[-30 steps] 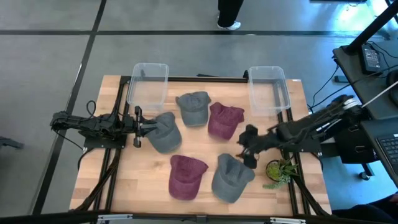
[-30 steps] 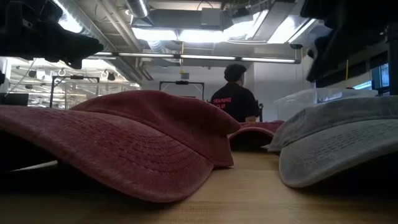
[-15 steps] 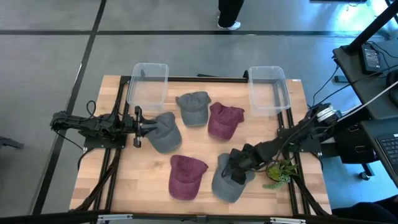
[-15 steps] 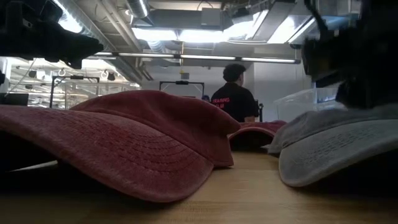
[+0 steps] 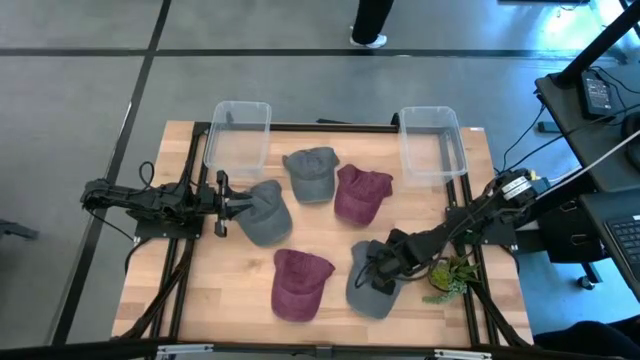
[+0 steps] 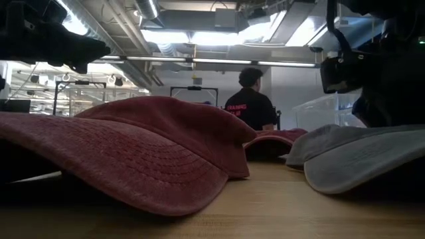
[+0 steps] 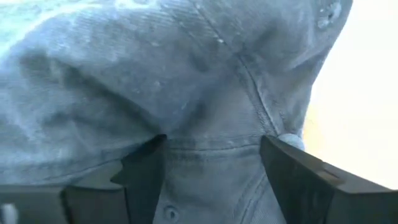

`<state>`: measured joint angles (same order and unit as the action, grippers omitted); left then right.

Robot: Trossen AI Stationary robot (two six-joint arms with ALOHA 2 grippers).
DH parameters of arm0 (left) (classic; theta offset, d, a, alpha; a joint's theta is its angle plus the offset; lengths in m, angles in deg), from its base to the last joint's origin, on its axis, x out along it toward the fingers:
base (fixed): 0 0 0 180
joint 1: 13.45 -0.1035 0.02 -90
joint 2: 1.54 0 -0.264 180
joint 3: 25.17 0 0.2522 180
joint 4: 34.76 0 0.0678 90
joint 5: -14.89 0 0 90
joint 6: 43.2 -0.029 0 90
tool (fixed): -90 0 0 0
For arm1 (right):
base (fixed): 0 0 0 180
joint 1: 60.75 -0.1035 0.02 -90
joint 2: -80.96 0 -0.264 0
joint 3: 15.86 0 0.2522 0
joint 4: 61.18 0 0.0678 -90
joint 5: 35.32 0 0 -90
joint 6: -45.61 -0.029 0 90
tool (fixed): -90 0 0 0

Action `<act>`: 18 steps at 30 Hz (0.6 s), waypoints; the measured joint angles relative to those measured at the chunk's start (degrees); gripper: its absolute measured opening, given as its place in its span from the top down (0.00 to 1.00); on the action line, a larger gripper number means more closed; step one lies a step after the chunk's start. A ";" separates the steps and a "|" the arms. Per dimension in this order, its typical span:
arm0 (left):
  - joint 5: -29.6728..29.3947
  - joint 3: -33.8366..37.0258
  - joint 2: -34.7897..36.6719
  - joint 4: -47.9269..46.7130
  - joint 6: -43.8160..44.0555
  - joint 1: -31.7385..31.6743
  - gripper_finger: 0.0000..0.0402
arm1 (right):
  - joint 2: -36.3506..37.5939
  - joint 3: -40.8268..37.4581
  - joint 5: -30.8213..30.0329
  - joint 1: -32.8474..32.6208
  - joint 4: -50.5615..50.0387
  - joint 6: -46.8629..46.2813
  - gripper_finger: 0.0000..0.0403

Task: Pick & Place hat
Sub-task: Put the bottom gray cap into the right transparent bin

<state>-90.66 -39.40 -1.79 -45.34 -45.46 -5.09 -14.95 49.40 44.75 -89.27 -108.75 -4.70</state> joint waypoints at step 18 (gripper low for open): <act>-0.04 -0.02 0.00 -0.02 -0.02 0.00 0.75 | 8.54 -3.26 -6.40 0.07 -4.64 -0.68 0.43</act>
<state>-90.70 -39.42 -1.79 -45.36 -45.48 -5.09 -6.41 46.14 38.35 -89.20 -113.39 -5.38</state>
